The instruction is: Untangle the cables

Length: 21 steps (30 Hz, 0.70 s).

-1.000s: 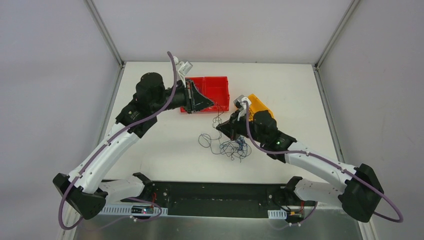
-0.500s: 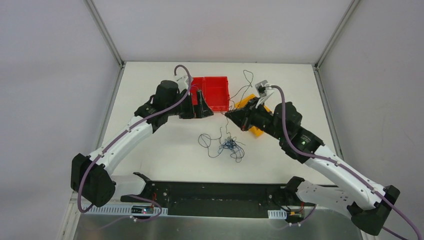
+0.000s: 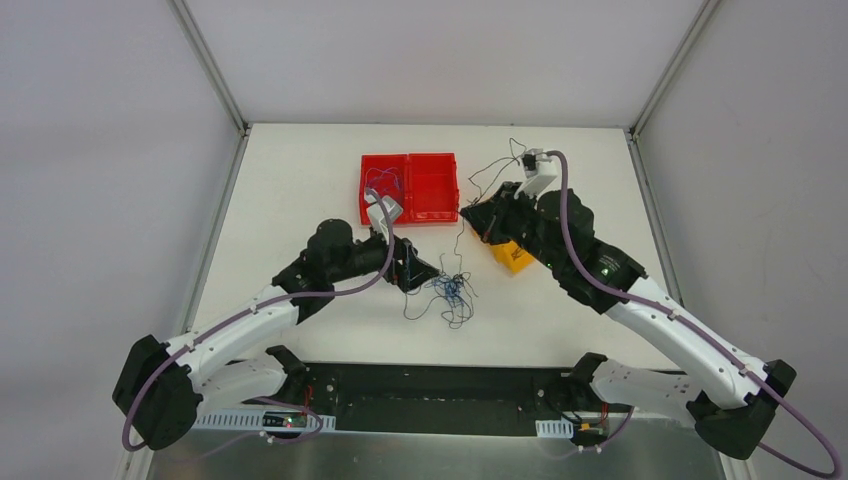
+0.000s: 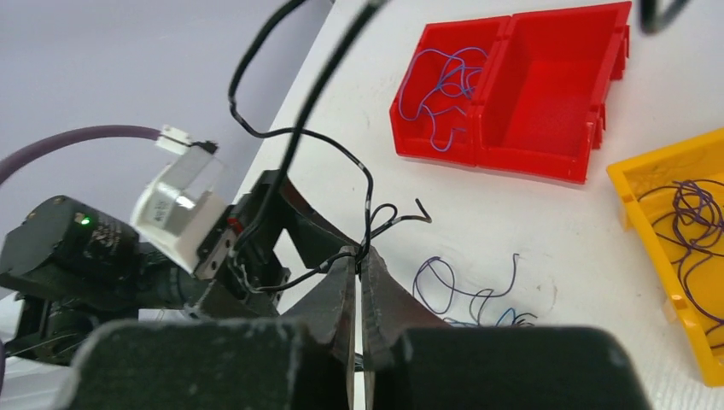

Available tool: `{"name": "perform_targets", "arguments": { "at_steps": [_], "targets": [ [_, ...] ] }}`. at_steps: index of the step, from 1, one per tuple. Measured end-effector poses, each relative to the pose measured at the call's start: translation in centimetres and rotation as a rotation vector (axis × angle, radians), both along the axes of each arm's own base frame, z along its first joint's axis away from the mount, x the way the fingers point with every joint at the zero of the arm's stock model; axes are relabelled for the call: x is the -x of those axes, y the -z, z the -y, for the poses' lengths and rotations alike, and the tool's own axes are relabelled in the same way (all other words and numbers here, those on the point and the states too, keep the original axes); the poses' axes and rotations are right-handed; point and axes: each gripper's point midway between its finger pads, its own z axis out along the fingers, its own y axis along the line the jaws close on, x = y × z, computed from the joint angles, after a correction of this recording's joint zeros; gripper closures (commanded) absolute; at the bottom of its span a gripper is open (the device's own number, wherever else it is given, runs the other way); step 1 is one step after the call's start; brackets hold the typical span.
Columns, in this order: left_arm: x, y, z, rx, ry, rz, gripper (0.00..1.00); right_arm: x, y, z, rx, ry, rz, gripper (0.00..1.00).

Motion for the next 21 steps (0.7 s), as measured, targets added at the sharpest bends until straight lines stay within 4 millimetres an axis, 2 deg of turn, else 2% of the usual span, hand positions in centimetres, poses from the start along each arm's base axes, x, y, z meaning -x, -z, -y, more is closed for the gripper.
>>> {"name": "perform_targets", "arguments": {
  "at_steps": [4,11,21],
  "targets": [
    [0.1,-0.8,-0.2,0.025,0.006,0.069,0.11,-0.3,0.3,0.4,0.003,0.031,-0.015,1.00],
    [1.3,0.5,0.0,0.002,0.042,0.096,0.12,-0.6,0.4,0.6,0.001,0.058,-0.018,1.00],
    [1.8,2.2,1.4,-0.004,0.100,0.252,0.13,-1.1,0.2,0.6,0.009,0.077,-0.020,1.00]
  ]
}}
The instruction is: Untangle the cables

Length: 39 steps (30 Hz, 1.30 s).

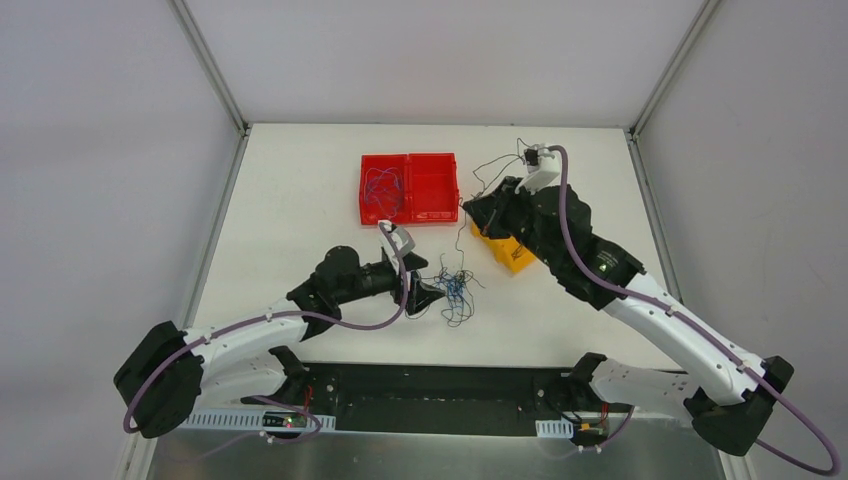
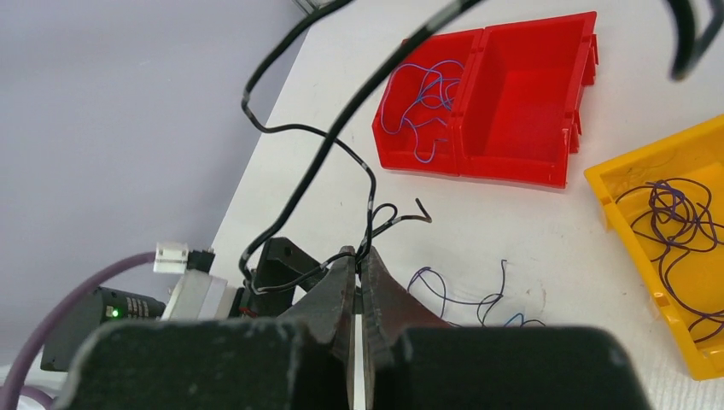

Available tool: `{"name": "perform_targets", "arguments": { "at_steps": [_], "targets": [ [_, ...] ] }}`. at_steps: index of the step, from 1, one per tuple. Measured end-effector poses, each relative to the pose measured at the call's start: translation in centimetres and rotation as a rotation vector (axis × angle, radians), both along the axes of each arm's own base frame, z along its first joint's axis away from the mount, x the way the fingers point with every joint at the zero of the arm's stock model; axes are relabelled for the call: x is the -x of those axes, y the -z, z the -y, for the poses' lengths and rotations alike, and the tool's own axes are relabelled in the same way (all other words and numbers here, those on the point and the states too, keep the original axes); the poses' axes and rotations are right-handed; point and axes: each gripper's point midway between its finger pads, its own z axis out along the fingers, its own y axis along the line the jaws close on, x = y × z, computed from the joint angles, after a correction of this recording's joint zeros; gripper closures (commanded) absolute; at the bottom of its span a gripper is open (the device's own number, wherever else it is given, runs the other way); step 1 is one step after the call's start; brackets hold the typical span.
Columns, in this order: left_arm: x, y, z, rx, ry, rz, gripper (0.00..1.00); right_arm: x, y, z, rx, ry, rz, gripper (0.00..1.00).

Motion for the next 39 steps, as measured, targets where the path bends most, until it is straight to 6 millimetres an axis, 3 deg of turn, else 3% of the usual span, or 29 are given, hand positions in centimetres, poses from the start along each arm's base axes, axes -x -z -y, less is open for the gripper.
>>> {"name": "perform_targets", "arguments": {
  "at_steps": [6,17,21,25,28,31,32,39],
  "targets": [
    [0.8,0.7,1.0,-0.029,0.047,0.149,0.15,-0.4,-0.3,-0.1,0.007,0.009,-0.005,1.00],
    [-0.5,2.4,1.1,-0.122,0.054,0.317,0.24,-0.6,-0.3,0.2,0.013,0.029,-0.014,1.00],
    [-0.7,3.2,1.2,-0.148,0.061,0.332,0.35,-0.6,-0.2,0.1,0.009,0.032,-0.023,1.00],
    [-1.4,3.8,1.2,-0.178,0.040,0.337,0.38,-0.6,-0.1,0.0,0.008,0.033,-0.029,1.00],
    [-2.1,4.1,1.4,-0.196,0.023,0.341,0.61,-0.7,-0.3,0.0,0.004,0.033,-0.028,1.00],
    [-2.7,4.6,1.9,-0.216,0.023,0.338,0.94,-0.7,-0.8,0.0,-0.002,0.037,-0.021,1.00],
    [-2.8,4.8,2.0,-0.221,0.025,0.335,1.00,-0.7,-1.0,0.0,-0.005,0.038,-0.019,1.00],
    [-3.2,5.0,1.9,-0.222,-0.007,0.305,1.00,-1.3,-3.1,1.2,0.005,0.093,0.025,1.00]
  ]
}}
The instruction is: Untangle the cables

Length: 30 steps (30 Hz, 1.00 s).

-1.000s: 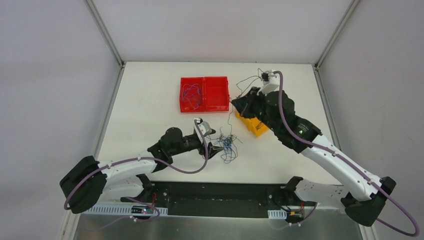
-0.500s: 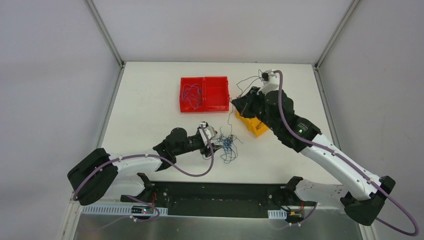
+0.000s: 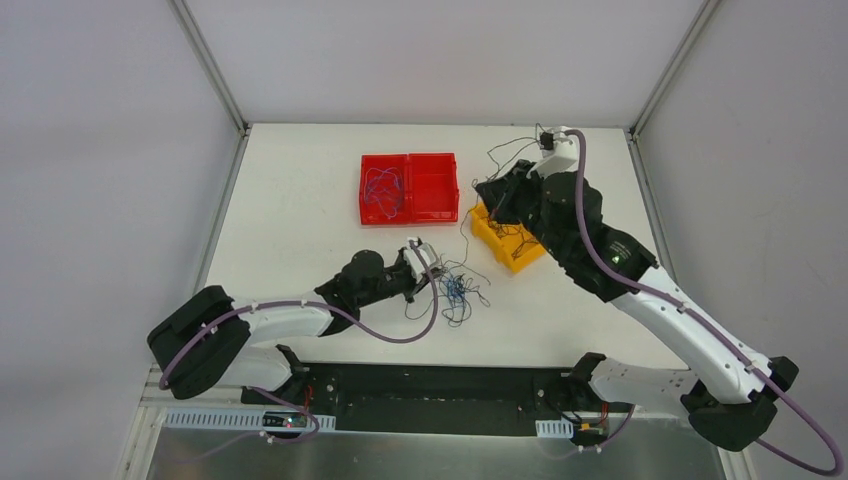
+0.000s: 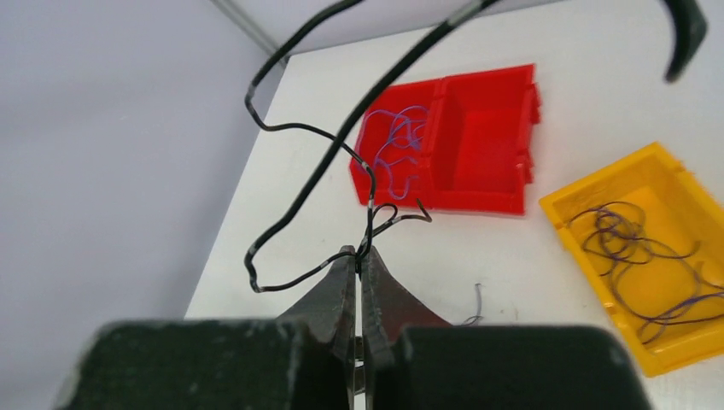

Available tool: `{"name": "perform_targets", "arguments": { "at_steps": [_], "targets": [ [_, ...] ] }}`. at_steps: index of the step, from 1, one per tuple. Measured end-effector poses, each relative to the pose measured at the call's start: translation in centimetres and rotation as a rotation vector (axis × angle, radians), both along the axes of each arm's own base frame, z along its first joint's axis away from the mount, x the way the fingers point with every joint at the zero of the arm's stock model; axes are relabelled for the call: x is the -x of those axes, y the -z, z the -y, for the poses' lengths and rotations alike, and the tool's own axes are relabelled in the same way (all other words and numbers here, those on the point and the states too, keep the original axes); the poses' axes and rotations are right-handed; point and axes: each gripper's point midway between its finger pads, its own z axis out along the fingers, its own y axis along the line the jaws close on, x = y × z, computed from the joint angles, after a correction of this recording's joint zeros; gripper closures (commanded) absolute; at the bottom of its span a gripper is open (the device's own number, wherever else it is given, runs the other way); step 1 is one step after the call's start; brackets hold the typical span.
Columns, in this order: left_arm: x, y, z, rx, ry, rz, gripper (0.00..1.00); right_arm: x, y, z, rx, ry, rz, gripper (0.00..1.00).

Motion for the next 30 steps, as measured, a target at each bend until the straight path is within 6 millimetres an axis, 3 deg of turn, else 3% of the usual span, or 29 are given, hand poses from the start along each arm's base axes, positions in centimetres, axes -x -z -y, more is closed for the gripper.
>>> {"name": "perform_targets", "arguments": {
  "at_steps": [3,11,18,19,20,21,23,24,26,30],
  "targets": [
    [-0.5,0.1,-1.4,-0.009,-0.087,-0.025,1.00,-0.5,-0.7,1.9,0.049,0.078,0.034,1.00],
    [-1.1,0.6,-7.8,0.023,-0.386,-0.137,1.00,-0.2,-3.2,10.6,0.157,0.343,0.143,1.00],
    [-1.5,-0.6,-9.6,0.101,-0.509,-0.185,1.00,-0.2,-2.1,13.7,0.271,0.436,0.132,1.00],
    [-1.5,-0.8,-9.7,0.113,-0.519,-0.189,0.93,-0.2,-2.0,13.9,0.275,0.441,0.130,1.00],
    [-1.6,-0.9,-9.9,0.120,-0.531,-0.193,0.78,-0.2,-2.0,14.0,0.276,0.444,0.129,1.00],
    [-1.7,-0.9,-10.1,0.127,-0.544,-0.196,0.68,-0.2,-2.0,14.0,0.276,0.446,0.128,1.00],
    [-1.9,-0.5,-10.6,0.116,-0.575,-0.203,0.64,-0.4,-2.1,14.3,0.281,0.460,0.131,1.00],
    [-1.9,0.2,-11.1,0.092,-0.597,-0.215,0.67,-0.4,-2.2,14.5,0.281,0.470,0.134,1.00],
    [-1.9,1.6,-12.1,0.047,-0.637,-0.238,0.99,-0.6,-2.5,14.8,0.278,0.482,0.137,1.00],
    [-1.6,3.0,-12.8,-0.002,-0.663,-0.264,1.00,-0.8,-3.3,14.9,0.276,0.496,0.150,1.00]
  ]
}}
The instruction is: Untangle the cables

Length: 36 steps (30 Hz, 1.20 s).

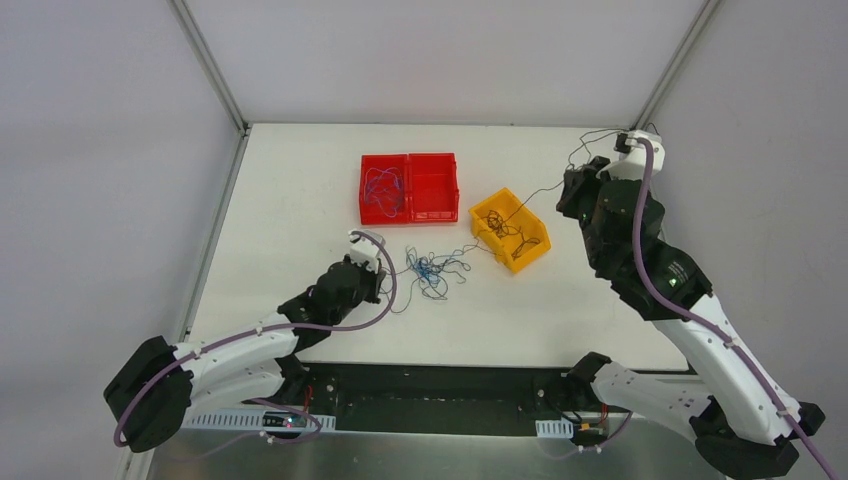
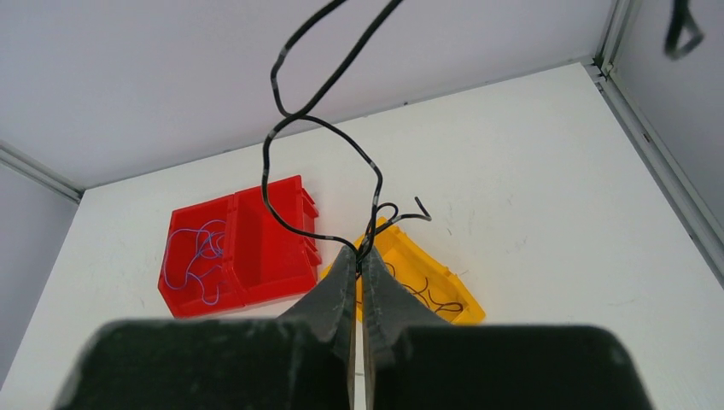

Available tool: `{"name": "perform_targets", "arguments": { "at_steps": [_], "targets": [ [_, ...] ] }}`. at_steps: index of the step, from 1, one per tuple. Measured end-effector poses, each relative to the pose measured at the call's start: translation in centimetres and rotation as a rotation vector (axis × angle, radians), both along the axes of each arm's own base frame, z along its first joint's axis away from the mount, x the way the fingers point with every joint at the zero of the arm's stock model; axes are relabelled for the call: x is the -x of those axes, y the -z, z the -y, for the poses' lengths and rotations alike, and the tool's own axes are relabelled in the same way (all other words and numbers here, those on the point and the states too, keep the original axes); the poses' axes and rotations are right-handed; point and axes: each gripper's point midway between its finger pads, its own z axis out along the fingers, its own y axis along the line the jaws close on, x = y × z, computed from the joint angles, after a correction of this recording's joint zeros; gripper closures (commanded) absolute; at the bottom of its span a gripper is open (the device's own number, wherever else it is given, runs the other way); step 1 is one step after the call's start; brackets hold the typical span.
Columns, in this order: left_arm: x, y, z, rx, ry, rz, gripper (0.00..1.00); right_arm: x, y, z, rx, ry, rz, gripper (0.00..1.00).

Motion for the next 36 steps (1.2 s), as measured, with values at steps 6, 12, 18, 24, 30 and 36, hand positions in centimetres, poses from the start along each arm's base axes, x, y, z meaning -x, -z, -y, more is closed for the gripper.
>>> {"name": "perform_targets", "arguments": {
  "at_steps": [6,12,18,24,30,36],
  "targets": [
    [0.4,0.6,0.7,-0.008,0.048,-0.021,0.67,0.1,-1.6,0.2,-0.016,-0.003,0.030,1.00],
    [1.2,0.5,3.3,0.000,0.217,-0.006,0.32,0.1,-2.0,-0.6,-0.031,-0.049,0.034,1.00],
    [0.9,-1.2,7.4,-0.005,0.426,0.064,0.33,0.1,-1.7,-1.6,-0.043,-0.093,0.022,1.00],
    [-1.1,-1.1,10.7,-0.072,0.541,0.126,0.38,0.2,-1.7,-2.1,-0.054,-0.117,0.019,1.00],
    [-3.7,0.7,13.8,-0.108,0.579,0.116,1.00,0.2,-1.7,-2.4,-0.068,-0.130,0.017,1.00],
    [-4.5,1.3,14.0,-0.116,0.550,0.105,1.00,0.3,-1.9,-2.2,-0.072,-0.127,0.021,1.00]
  ]
}}
